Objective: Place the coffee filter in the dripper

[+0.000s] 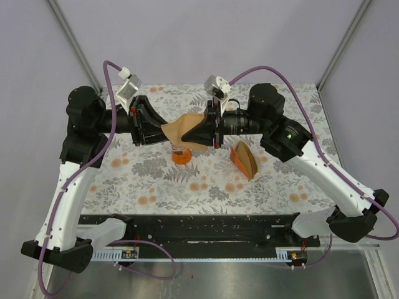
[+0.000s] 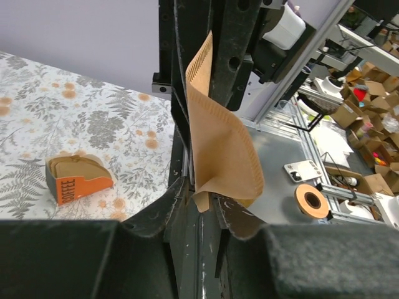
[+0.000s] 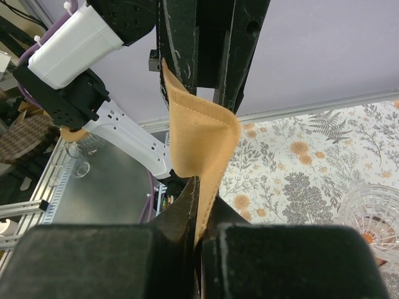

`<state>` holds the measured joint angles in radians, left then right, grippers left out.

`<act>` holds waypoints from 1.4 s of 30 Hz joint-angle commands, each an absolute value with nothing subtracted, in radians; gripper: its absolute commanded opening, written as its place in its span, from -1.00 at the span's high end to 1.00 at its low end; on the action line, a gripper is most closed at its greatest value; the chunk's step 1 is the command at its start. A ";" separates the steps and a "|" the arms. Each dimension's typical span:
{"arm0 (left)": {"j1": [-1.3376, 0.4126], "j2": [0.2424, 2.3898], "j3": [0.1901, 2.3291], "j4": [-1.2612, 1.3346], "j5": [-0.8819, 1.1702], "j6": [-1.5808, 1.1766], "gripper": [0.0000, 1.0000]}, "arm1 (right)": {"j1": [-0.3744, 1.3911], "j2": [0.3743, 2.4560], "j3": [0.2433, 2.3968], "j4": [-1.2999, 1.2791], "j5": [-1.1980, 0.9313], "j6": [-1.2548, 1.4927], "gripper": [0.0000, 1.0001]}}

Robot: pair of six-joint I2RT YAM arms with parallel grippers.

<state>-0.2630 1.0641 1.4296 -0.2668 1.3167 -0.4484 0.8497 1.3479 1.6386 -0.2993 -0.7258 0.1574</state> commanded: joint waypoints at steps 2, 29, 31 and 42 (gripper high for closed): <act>-0.264 1.060 1.494 -0.374 1.218 -0.333 0.62 | 0.844 1.354 1.641 -0.236 -0.755 0.187 1.00; -0.262 1.040 1.514 -0.615 0.996 -0.135 1.00 | 0.844 1.279 1.618 -0.408 -0.324 0.048 -0.31; -0.262 1.042 1.509 -0.623 0.941 -0.137 1.00 | 0.842 1.264 1.606 -0.413 -0.234 0.041 -0.39; -0.252 1.068 1.496 -0.643 0.632 -0.202 1.00 | 0.934 1.265 1.557 -0.344 0.253 0.045 -0.42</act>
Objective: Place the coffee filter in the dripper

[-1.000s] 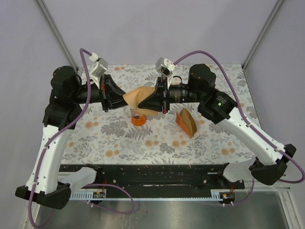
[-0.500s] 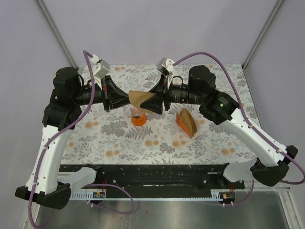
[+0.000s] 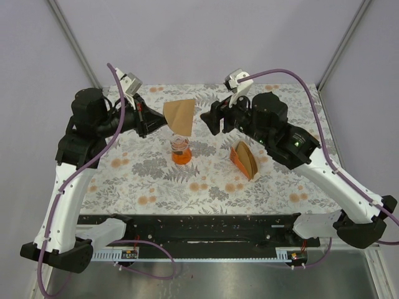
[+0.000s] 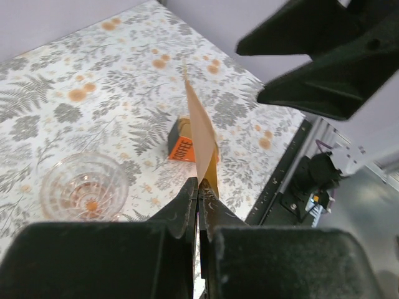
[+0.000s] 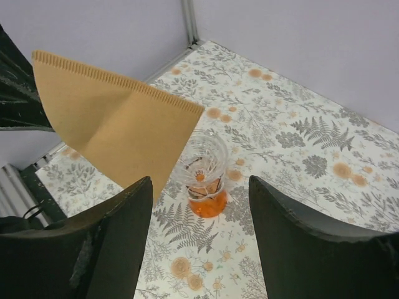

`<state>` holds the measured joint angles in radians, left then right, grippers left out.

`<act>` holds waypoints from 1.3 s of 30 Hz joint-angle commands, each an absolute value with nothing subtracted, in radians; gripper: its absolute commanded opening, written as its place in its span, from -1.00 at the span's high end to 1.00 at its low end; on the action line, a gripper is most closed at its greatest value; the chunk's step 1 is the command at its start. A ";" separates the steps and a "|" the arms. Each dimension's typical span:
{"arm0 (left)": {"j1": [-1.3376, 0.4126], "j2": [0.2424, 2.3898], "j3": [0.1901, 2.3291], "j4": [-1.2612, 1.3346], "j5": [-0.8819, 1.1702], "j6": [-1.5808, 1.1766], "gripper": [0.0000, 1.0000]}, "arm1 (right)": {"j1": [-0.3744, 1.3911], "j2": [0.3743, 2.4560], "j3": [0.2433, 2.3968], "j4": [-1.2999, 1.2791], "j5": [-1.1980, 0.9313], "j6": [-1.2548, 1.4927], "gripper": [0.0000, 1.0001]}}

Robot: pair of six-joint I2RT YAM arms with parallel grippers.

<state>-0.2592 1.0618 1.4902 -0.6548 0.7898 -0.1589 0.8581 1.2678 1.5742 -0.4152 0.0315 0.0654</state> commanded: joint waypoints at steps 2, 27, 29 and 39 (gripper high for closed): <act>-0.250 1.077 1.496 -0.640 0.608 -0.222 1.00 | 1.041 1.316 1.571 -0.301 0.325 -0.047 -0.44; -0.245 1.083 1.463 -0.609 0.604 -0.258 1.00 | 1.187 1.559 1.752 -0.212 0.451 -0.184 0.15; -0.244 1.083 1.460 -0.607 0.606 -0.256 1.00 | 1.187 1.563 1.759 -0.212 0.454 -0.195 0.32; -0.245 1.075 1.460 -0.611 0.594 -0.236 1.00 | 1.187 1.588 1.793 -0.247 0.471 -0.212 0.25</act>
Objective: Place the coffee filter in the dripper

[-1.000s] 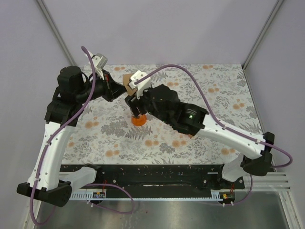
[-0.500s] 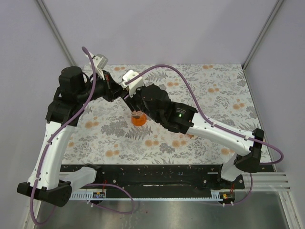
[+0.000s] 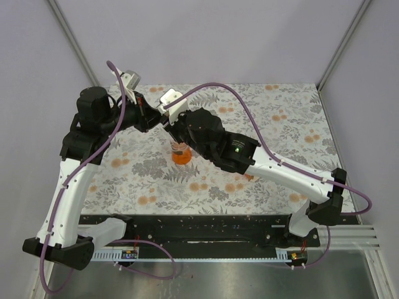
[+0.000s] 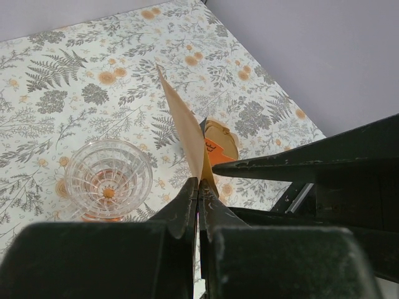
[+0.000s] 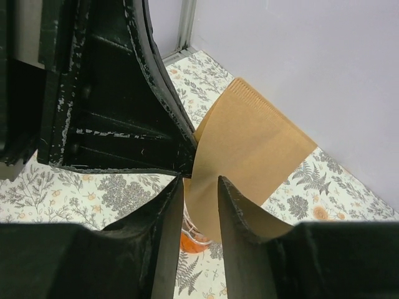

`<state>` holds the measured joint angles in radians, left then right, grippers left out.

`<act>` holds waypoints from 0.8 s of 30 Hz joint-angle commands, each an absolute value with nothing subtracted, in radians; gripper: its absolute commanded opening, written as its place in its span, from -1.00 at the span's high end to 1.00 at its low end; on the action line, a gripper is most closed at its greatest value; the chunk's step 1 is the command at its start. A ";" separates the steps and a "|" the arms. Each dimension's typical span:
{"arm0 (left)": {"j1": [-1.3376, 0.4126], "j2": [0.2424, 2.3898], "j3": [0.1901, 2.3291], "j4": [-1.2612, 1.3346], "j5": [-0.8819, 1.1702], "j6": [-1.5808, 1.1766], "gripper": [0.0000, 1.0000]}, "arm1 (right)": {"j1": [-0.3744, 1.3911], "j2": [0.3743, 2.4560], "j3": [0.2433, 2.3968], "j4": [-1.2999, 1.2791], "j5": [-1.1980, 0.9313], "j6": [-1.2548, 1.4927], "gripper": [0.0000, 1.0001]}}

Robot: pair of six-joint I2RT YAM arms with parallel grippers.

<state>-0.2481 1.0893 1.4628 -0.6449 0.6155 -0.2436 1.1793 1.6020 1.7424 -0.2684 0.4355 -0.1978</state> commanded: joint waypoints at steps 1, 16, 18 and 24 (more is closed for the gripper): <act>-0.245 1.077 1.460 -0.612 0.591 -0.233 1.00 | 1.187 1.582 1.793 -0.250 0.474 -0.212 0.24; -0.245 1.075 1.466 -0.606 0.623 -0.245 1.00 | 1.187 1.631 1.825 -0.262 0.561 -0.233 0.31; -0.245 1.074 1.468 -0.604 0.623 -0.249 1.00 | 1.187 1.643 1.832 -0.265 0.566 -0.233 0.28; -0.245 1.077 1.468 -0.598 0.623 -0.245 1.00 | 1.187 1.670 1.844 -0.281 0.546 -0.218 0.22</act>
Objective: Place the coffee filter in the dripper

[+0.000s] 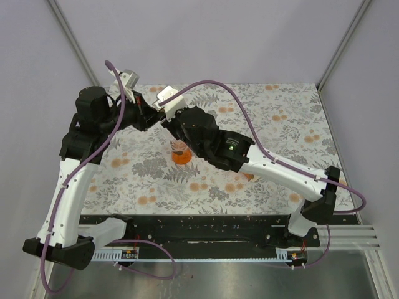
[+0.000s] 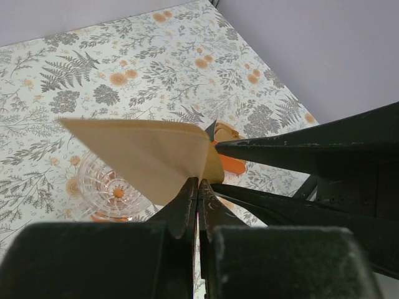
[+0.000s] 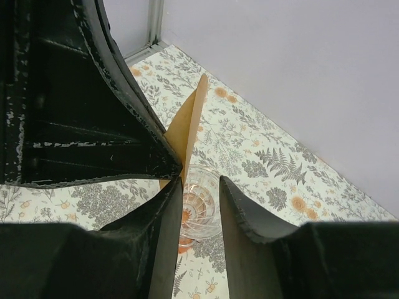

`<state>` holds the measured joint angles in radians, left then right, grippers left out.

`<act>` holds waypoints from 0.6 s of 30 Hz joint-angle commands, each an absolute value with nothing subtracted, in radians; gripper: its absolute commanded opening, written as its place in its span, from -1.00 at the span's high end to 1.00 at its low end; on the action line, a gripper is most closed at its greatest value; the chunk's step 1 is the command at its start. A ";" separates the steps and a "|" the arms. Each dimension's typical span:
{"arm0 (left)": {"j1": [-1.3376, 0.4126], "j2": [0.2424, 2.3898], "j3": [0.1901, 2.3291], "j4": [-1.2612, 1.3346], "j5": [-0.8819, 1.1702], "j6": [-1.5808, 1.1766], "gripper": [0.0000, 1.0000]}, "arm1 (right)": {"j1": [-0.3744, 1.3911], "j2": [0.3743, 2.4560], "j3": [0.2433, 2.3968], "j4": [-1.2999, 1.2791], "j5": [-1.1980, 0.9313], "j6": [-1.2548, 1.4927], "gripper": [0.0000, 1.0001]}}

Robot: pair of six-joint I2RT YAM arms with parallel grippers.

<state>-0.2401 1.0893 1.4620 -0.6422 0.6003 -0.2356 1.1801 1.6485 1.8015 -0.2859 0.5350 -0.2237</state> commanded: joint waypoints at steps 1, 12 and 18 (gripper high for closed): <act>-0.245 1.077 1.465 -0.600 0.621 -0.244 1.00 | 1.187 1.672 1.844 -0.279 0.546 -0.215 0.21; -0.245 1.068 1.463 -0.621 0.598 -0.207 1.00 | 1.186 1.695 1.836 -0.238 0.609 -0.218 0.78; -0.245 1.063 1.456 -0.666 0.493 -0.085 1.00 | 1.178 1.648 1.789 -0.184 0.704 -0.253 1.00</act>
